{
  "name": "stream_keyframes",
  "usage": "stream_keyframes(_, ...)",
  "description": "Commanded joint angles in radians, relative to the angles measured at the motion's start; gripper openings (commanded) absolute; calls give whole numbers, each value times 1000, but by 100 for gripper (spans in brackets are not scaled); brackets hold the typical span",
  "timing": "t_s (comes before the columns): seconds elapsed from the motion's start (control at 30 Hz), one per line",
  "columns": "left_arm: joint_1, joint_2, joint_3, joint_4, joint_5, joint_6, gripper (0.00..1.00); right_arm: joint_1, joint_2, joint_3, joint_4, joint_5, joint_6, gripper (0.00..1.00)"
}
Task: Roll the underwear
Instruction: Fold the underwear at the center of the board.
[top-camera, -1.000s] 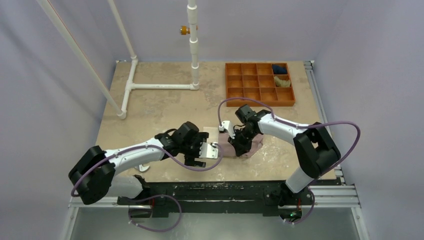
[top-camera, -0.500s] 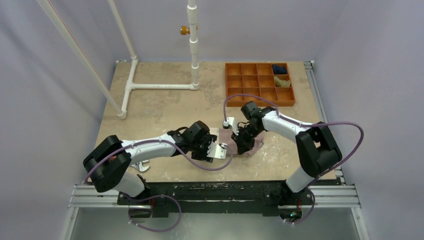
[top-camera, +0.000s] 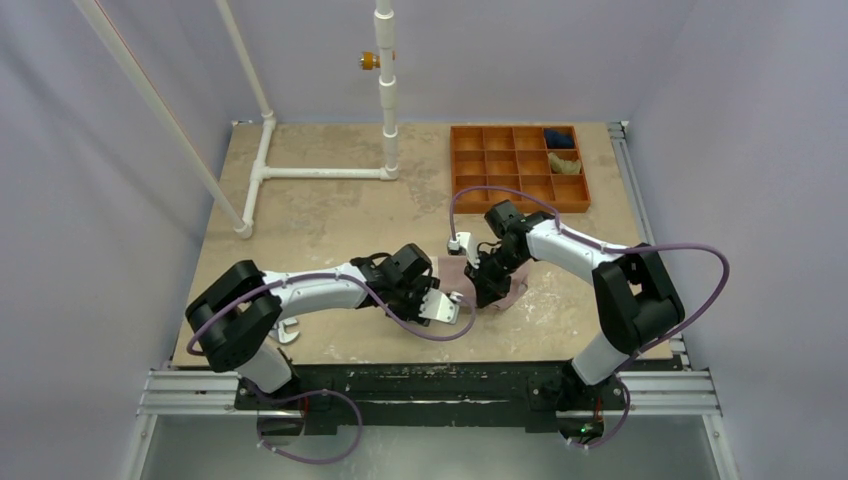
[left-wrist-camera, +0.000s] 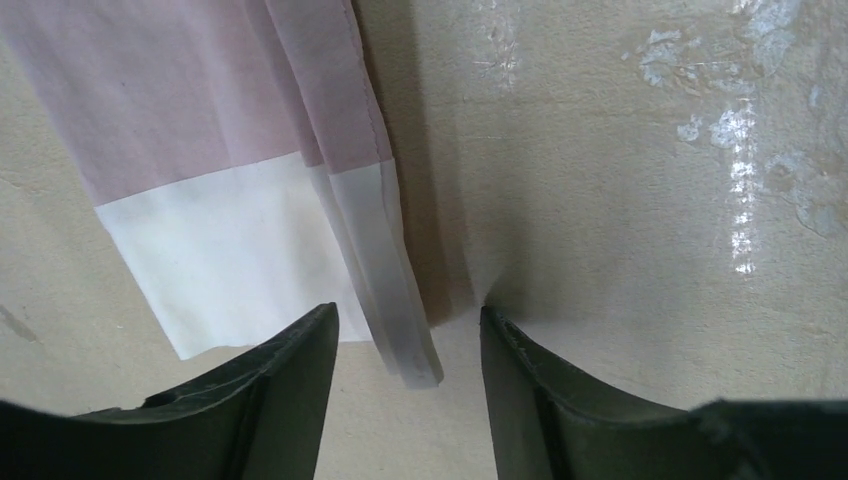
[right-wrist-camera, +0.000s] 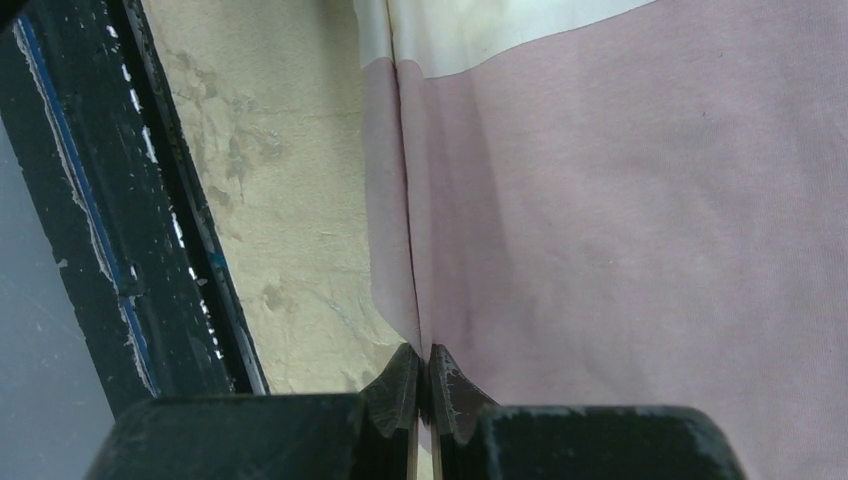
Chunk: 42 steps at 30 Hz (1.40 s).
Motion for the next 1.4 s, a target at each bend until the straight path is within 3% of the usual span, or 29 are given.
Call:
stream_keyframes(0.0,-7,29,54,-33,-25,27,51,-7,-1,32,-12,-39,-18,0)
stream_keyframes(0.23,-13,57,74,-45,-52,7,31,-9,-4,30,-15,-37,-21,0)
stream_keyframes(0.43,-21,14,77,-67,-49,-60,0,-10,-2,41,-60,-32,-50,0)
stream_keyframes(0.87,-44,-153,94,-209,96,-193,0,-10,16,133,-268,-81,-121,0)
stream_keyframes(1.07,-20,-93,161,-310,115,-198,0,-9,40,223,-310,-62,-96,0)
stream_keyframes(1.37,113,-3,260,-425,222,-243,0,-10,146,373,-360,0,-90,0)
